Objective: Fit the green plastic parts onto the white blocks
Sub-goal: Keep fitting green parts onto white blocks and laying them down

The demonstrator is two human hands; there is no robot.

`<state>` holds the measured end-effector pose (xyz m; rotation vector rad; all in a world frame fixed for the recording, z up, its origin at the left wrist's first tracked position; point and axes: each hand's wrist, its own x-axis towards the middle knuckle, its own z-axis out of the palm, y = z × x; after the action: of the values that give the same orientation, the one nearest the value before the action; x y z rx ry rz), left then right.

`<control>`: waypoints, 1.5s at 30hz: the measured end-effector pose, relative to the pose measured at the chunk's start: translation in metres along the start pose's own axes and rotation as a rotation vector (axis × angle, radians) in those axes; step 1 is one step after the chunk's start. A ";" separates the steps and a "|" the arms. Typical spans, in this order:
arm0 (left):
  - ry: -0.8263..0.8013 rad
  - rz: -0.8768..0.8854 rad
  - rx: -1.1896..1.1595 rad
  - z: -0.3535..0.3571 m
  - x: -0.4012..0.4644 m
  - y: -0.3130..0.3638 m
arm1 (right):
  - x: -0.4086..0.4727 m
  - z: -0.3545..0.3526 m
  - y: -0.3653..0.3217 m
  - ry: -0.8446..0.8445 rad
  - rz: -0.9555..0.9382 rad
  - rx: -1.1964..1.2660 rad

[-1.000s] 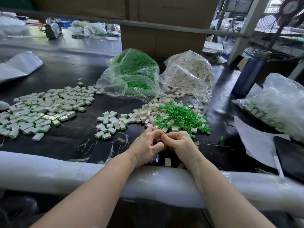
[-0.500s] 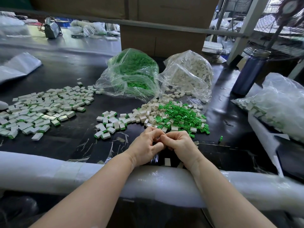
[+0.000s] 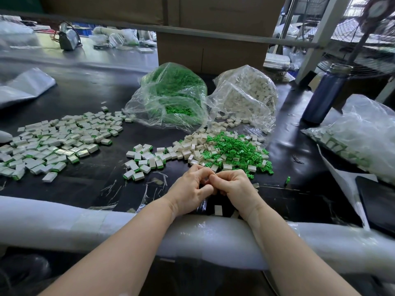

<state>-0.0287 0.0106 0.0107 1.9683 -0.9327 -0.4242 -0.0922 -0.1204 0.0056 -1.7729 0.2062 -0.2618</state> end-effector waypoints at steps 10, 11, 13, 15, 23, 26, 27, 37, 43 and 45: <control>0.011 0.017 0.005 0.000 -0.001 0.002 | -0.001 0.001 0.000 0.015 0.006 0.041; 0.018 0.028 -0.003 -0.001 -0.001 0.002 | -0.001 0.002 -0.001 0.017 0.002 0.056; 0.030 0.052 -0.036 -0.001 -0.001 0.001 | -0.002 0.004 -0.002 0.015 -0.014 0.073; 0.066 0.066 -0.066 -0.001 0.000 -0.002 | -0.001 0.005 -0.002 0.041 -0.026 0.054; 0.140 0.013 -0.116 0.000 0.003 -0.007 | -0.002 0.002 -0.002 0.170 -0.054 0.059; 0.133 0.009 -0.113 0.001 0.003 -0.007 | -0.003 0.001 -0.003 0.181 -0.065 0.016; 0.133 0.008 -0.110 0.001 0.003 -0.007 | -0.003 0.001 -0.003 0.188 -0.063 0.000; 0.158 -0.003 -0.074 0.001 0.003 -0.009 | 0.000 0.002 0.000 0.172 -0.015 -0.189; 0.227 -0.025 -0.079 0.002 0.004 -0.010 | -0.002 0.001 -0.003 0.218 -0.051 -0.132; 0.295 -0.049 -0.091 0.001 0.004 -0.009 | -0.002 0.000 -0.004 0.291 -0.055 -0.129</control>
<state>-0.0222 0.0100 0.0029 1.9093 -0.6678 -0.1922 -0.0944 -0.1190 0.0090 -1.8651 0.3901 -0.5582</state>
